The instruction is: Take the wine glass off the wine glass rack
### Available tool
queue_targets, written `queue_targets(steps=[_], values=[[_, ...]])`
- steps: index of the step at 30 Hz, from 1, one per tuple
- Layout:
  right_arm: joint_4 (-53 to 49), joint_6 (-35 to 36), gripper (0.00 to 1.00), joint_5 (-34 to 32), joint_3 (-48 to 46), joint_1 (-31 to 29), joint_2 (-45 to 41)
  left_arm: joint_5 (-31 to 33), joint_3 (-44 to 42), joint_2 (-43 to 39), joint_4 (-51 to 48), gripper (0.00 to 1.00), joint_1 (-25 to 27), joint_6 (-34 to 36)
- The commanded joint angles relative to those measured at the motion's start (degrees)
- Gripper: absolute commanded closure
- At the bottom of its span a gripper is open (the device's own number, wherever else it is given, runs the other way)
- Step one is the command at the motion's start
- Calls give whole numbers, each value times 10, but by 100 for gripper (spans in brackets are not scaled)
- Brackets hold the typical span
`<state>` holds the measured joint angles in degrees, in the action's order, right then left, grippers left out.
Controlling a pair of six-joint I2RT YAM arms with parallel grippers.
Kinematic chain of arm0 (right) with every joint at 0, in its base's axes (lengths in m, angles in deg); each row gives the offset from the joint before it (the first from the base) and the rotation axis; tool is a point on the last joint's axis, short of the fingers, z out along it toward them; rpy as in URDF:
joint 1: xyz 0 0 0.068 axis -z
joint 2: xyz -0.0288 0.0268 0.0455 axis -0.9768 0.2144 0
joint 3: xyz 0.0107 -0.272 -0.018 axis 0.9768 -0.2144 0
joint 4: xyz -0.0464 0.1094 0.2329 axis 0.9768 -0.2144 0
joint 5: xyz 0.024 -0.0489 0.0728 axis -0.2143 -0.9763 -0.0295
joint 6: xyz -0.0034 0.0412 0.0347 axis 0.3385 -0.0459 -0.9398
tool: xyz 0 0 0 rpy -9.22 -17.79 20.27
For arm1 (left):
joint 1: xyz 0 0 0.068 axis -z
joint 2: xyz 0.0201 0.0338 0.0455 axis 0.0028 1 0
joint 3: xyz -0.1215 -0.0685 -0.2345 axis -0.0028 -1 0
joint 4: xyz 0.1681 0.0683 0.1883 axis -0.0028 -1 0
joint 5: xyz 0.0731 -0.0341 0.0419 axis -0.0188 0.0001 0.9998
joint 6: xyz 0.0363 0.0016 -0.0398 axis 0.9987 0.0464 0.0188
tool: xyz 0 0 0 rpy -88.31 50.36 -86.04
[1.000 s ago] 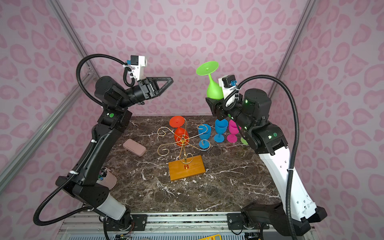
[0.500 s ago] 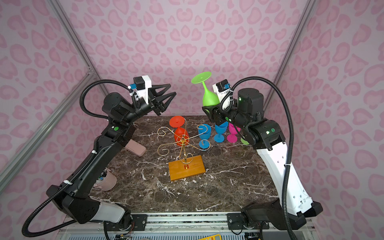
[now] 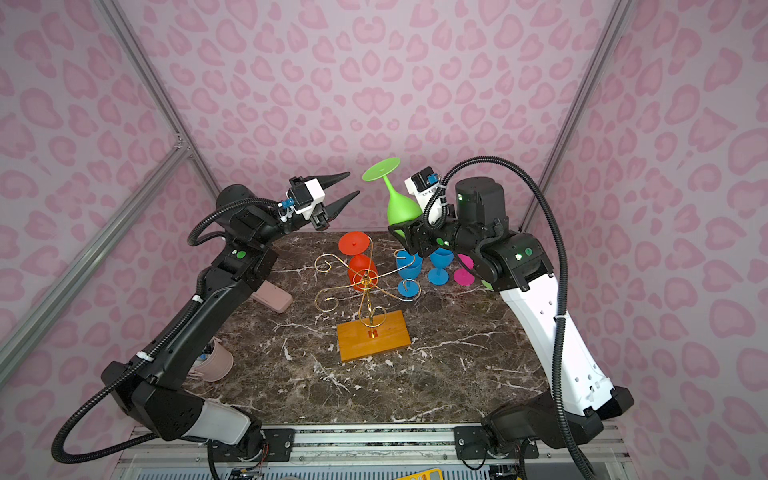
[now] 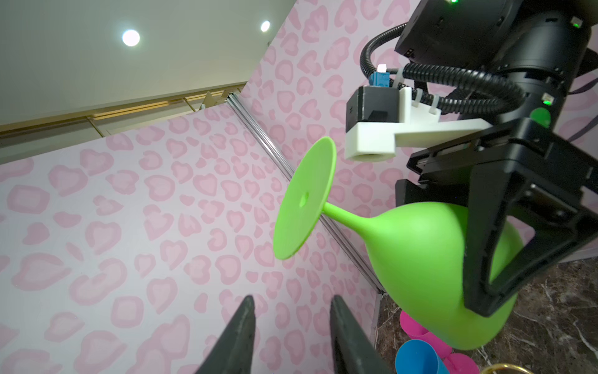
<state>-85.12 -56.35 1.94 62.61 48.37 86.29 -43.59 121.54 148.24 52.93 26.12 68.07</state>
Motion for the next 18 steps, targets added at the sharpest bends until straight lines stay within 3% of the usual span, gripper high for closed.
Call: queue_targets(steps=[1, 17, 18], values=[[-6, 0, 62, 2, 1, -10, 5, -9, 8, 2, 30, 60, 1, 25], [12, -20, 65, 15, -9, -37, 22, -23, 2, -4, 33, 63, 5, 41], [14, -21, 65, 15, -11, -37, 21, -23, 0, -4, 34, 68, 6, 42]])
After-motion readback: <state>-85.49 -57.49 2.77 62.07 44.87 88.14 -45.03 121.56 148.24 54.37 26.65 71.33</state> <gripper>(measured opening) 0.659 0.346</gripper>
